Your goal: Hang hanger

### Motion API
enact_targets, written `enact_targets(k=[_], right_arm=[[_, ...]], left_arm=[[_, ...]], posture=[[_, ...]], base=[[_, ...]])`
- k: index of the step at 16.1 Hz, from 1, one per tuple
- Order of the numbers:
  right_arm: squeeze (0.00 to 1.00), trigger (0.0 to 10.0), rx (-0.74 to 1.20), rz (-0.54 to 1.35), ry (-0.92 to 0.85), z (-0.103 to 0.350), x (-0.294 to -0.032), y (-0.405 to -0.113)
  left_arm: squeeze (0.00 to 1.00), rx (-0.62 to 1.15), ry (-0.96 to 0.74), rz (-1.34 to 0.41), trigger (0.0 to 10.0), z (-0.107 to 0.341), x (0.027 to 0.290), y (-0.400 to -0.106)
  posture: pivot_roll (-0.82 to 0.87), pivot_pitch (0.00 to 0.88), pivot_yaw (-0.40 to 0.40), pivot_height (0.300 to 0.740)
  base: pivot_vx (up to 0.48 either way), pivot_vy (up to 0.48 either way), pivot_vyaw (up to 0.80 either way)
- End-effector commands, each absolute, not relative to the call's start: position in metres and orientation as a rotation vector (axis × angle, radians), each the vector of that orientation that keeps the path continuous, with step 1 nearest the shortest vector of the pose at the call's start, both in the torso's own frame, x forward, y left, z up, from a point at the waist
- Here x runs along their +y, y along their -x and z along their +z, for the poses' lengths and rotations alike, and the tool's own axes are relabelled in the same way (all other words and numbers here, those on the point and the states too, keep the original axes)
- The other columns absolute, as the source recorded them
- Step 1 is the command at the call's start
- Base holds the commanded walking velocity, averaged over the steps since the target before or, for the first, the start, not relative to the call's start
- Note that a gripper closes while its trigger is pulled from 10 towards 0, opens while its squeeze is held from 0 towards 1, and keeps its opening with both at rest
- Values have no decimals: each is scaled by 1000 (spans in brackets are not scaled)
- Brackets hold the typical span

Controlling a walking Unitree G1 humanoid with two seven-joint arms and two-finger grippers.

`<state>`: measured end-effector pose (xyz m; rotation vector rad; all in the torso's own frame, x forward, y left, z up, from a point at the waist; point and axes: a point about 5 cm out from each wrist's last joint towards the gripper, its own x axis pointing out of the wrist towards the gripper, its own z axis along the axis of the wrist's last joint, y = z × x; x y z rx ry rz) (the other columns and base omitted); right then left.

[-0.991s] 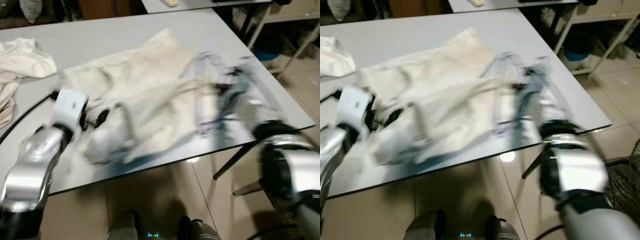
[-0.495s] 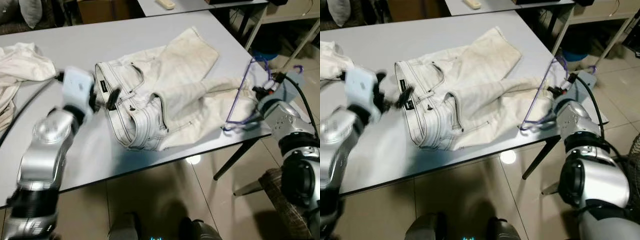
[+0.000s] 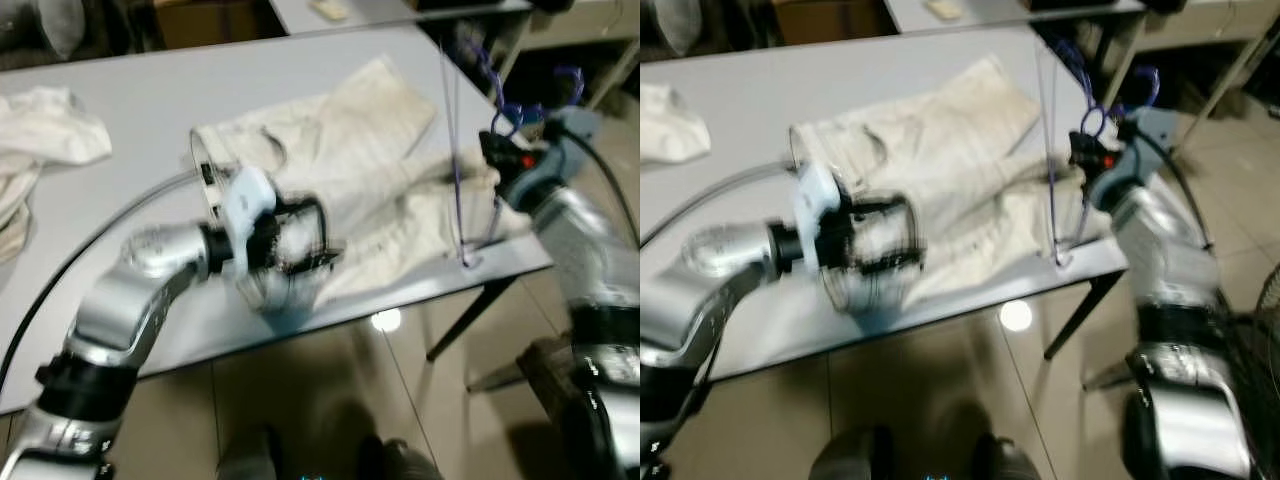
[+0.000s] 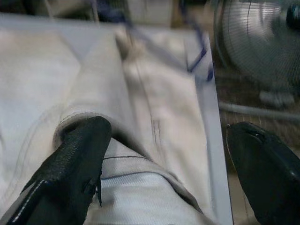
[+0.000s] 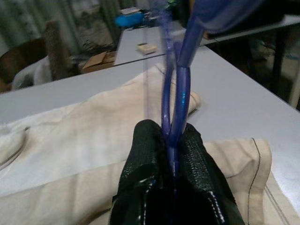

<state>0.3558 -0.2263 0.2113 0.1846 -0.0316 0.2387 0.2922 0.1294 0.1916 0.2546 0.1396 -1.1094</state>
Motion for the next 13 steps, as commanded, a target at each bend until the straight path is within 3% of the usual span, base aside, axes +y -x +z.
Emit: enact_targets(k=[1, 3, 4, 6, 8, 13], right_arm=[[0, 10000, -47, 306, -164, 221, -225, -343], [0, 10000, -41, 402, -94, 224, -229, -302], [0, 10000, -39, 404, -91, 225, -229, -297], [0, 10000, -51, 418, -96, 230, -225, -277], [0, 10000, -61, 400, -89, 234, -223, -265], [0, 10000, -36, 332, -132, 230, -213, -258]], left_arm=[[51, 196, -316, -1191, 10000, 180, 124, -288], [47, 284, -452, -1186, 10000, 154, 125, -297], [47, 287, -477, -1166, 10000, 151, 127, -301], [51, 227, -563, -950, 10000, 151, 140, -329], [47, 163, -590, -827, 10000, 157, 149, -343], [51, 131, -725, -741, 10000, 146, 170, -349]], posture=[[51, 67, -4, 740], [26, 61, 14, 740], [23, 61, 17, 740], [17, 56, 19, 740], [15, 50, 16, 740], [14, 37, -2, 740]], base=[[0, 0, 0], [0, 0, 0], [0, 0, 0], [0, 0, 0], [0, 0, 0], [0, 0, 0]])
